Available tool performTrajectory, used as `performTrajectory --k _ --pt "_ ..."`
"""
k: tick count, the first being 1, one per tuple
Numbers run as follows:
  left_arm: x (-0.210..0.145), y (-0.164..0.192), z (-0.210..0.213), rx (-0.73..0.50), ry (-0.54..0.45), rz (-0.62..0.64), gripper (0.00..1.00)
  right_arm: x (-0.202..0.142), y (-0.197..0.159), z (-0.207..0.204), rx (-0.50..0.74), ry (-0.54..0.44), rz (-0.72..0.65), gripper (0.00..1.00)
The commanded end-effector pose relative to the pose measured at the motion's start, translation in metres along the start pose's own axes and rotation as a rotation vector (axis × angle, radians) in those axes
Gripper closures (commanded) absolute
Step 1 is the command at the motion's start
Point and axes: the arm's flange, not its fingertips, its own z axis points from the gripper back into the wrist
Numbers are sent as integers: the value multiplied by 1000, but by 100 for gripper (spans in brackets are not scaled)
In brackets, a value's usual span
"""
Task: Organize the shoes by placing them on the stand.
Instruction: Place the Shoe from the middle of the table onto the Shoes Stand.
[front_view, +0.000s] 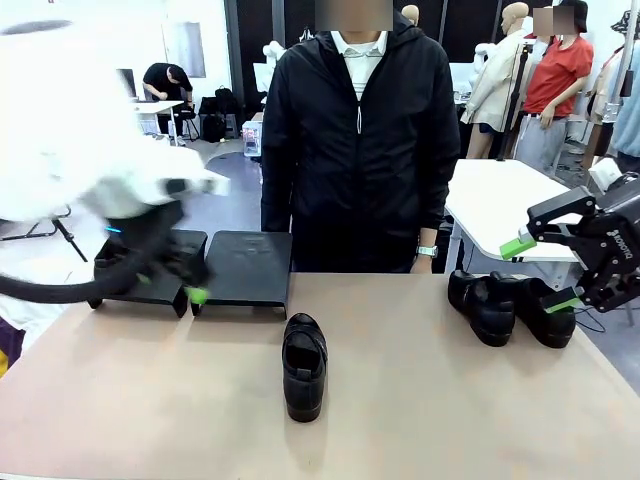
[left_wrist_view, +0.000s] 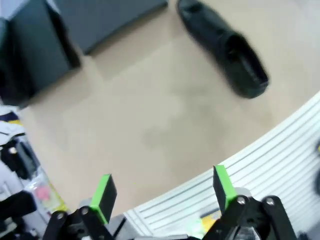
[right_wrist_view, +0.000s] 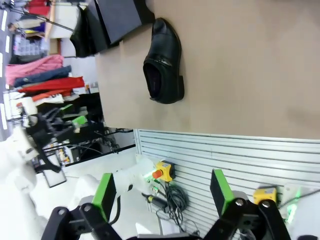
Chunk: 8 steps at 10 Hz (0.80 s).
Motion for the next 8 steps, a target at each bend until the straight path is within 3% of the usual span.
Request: performTrajectory --k 1,2,3,4,6,8 --pt "37 -16 -24 12 56 164 0 2 1 3 27 6 24 0" --pt "43 -29 -37 19 50 282 0 2 1 3 27 6 24 0" --pt "46 -21 -36 -84 105 245 0 2 1 3 27 6 24 0" --pt "29 -45 -34 -1 51 157 0 2 1 3 27 6 24 0" --pt "29 -45 -34 -1 51 157 0 2 1 3 27 6 24 0" --pt "50 -55 -72 -2 142 313 0 2 1 3 27 6 24 0"
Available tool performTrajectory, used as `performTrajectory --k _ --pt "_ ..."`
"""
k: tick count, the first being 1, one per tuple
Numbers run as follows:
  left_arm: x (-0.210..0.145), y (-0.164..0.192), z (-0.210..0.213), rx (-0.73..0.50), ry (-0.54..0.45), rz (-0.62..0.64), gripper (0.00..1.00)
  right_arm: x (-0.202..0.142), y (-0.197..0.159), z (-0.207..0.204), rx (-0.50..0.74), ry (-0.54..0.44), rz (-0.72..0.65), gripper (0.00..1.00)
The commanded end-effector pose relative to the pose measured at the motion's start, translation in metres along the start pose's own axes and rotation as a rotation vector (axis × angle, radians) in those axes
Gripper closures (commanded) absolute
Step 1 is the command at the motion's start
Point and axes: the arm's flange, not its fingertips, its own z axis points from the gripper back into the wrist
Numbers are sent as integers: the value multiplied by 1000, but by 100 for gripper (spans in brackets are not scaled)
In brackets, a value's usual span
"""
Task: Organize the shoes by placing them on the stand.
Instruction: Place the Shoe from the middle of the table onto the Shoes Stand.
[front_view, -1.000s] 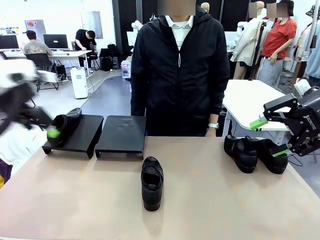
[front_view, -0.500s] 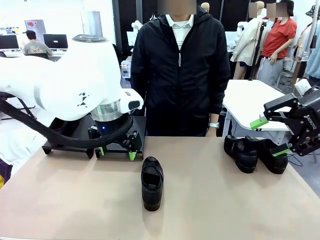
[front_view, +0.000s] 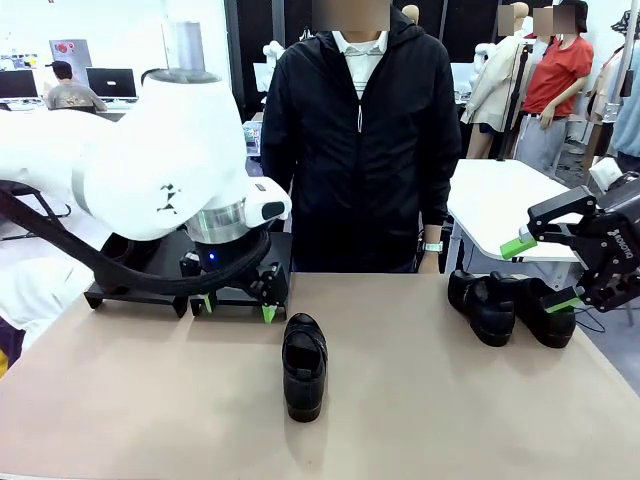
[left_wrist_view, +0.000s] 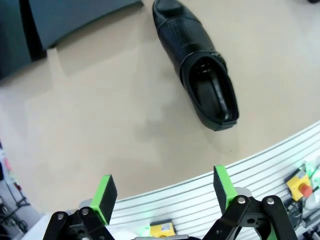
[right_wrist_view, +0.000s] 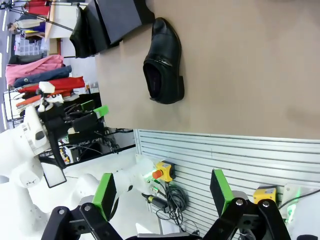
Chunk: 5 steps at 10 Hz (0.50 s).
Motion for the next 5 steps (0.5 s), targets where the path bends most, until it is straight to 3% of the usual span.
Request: performTrajectory --k 1,5 --pt "19 -21 -45 -14 77 170 0 2 1 2 27 6 24 0" --pt "43 -34 -108 -60 125 360 0 2 1 2 27 6 24 0"
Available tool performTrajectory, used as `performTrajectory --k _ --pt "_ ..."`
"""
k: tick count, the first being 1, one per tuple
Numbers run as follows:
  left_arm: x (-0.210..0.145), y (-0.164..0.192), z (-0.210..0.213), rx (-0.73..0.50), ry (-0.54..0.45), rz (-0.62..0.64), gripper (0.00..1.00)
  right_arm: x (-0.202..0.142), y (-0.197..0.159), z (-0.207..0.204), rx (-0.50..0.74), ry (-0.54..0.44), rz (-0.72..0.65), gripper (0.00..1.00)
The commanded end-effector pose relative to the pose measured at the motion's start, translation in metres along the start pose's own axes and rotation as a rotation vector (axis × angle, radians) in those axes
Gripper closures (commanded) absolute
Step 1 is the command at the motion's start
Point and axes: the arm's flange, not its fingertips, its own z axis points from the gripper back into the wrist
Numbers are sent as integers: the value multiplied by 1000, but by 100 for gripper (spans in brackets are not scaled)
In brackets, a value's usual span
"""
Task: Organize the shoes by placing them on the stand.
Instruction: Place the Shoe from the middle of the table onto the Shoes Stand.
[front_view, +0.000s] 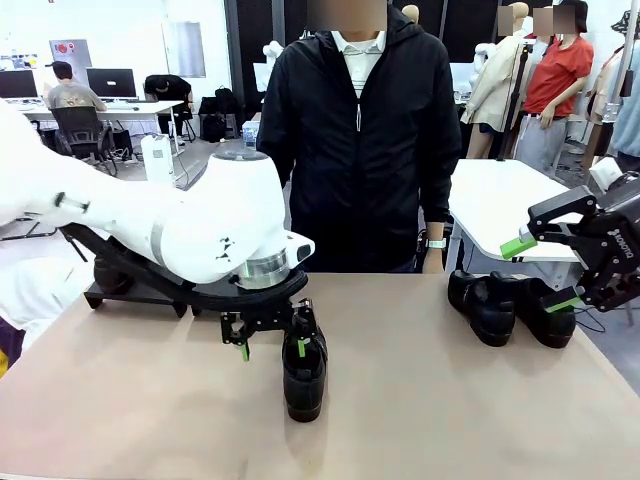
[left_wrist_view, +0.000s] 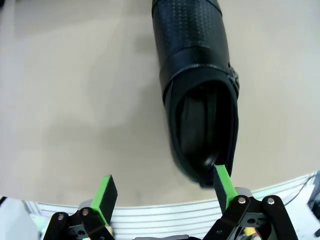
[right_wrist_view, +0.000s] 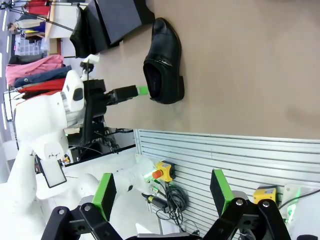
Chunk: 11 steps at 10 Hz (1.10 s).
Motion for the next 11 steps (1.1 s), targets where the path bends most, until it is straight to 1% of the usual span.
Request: performTrajectory --k 1,2,4,6,7,8,11 --pt "11 -5 -12 -4 13 44 0 2 1 2 27 6 24 0" --pt "16 -2 -28 -10 7 87 0 2 1 2 27 6 24 0" --pt "18 4 -47 -34 0 131 0 2 1 2 27 6 24 0" --pt "19 9 -60 -47 25 140 0 2 1 2 27 6 24 0" --pt "20 11 -62 -37 6 165 58 2 1 2 27 6 24 0" --pt "20 13 -64 -37 10 167 100 2 1 2 27 6 24 0" --pt "18 10 -66 -36 2 180 100 2 1 2 27 6 24 0"
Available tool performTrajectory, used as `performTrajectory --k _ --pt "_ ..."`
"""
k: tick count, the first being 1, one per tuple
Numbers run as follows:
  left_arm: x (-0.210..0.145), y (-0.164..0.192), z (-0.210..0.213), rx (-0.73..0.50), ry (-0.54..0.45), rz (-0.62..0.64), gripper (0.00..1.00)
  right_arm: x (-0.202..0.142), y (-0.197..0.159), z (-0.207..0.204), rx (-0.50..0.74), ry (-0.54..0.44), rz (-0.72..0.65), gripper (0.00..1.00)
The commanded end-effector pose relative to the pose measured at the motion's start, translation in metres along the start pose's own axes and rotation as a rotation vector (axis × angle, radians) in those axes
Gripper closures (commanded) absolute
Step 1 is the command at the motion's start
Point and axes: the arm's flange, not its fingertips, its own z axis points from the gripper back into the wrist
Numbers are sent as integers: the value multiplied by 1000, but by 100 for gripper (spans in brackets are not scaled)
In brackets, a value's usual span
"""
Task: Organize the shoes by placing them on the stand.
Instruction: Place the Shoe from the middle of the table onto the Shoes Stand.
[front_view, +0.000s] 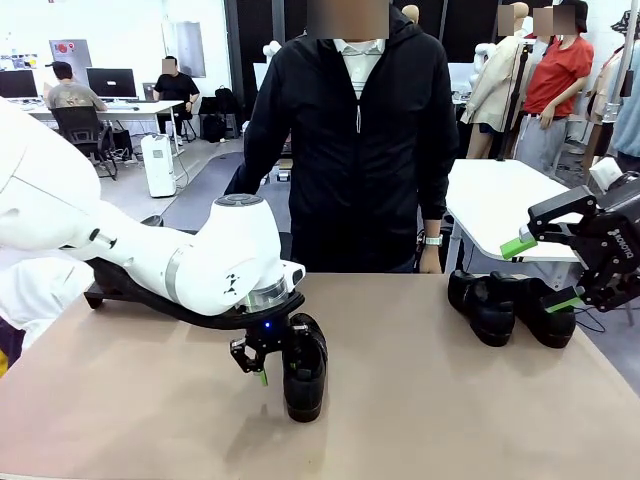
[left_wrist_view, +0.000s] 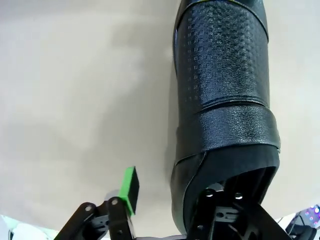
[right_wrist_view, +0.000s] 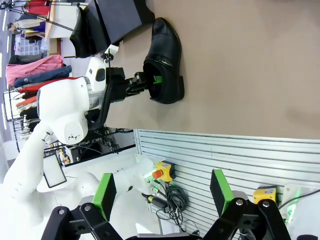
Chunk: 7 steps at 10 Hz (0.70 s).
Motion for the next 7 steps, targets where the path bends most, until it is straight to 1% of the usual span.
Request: performTrajectory --k 1,4,5,7 --pt "-6 -3 -1 5 -28 12 100 2 1 2 27 6 24 0" --pt "-10 -7 12 -18 -36 -34 100 2 1 2 27 6 24 0" --pt "-13 -10 20 -43 -22 -80 100 2 1 2 27 6 24 0" --pt "-24 -13 55 -90 11 -258 100 2 1 2 27 6 24 0"
